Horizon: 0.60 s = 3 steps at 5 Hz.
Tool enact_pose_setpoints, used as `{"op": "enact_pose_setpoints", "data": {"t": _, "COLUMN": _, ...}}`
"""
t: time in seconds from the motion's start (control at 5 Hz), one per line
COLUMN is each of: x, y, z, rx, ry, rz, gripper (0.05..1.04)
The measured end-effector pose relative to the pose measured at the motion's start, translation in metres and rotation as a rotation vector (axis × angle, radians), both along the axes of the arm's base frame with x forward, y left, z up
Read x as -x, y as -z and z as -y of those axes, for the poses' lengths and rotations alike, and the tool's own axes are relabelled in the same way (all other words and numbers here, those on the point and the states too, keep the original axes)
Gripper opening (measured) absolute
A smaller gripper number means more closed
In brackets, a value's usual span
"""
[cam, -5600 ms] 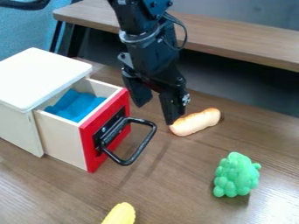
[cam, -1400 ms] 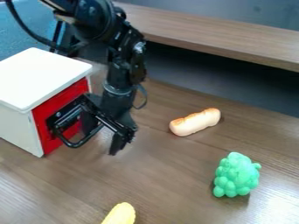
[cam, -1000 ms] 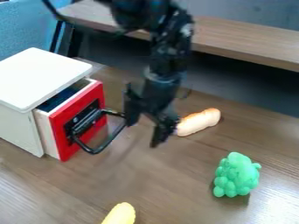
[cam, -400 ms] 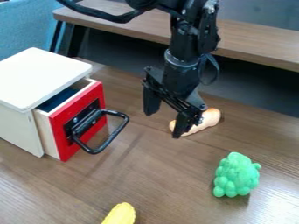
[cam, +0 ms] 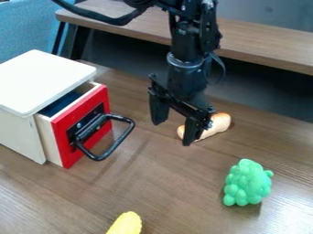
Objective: Close the drawer and pull to have a slight opening
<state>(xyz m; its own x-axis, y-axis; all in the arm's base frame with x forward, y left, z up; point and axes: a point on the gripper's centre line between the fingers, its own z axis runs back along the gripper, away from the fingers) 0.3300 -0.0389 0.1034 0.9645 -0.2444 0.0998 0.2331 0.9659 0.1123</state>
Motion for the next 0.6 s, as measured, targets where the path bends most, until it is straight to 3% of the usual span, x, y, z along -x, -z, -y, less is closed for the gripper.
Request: {"op": "enact_pose_setpoints", "data": {"t": 0.6, "x": 0.0, "y": -0.018, "z": 0.002, "rx": 0.059, "ry": 0.017, "rz": 0.039, "gripper": 0.999}}
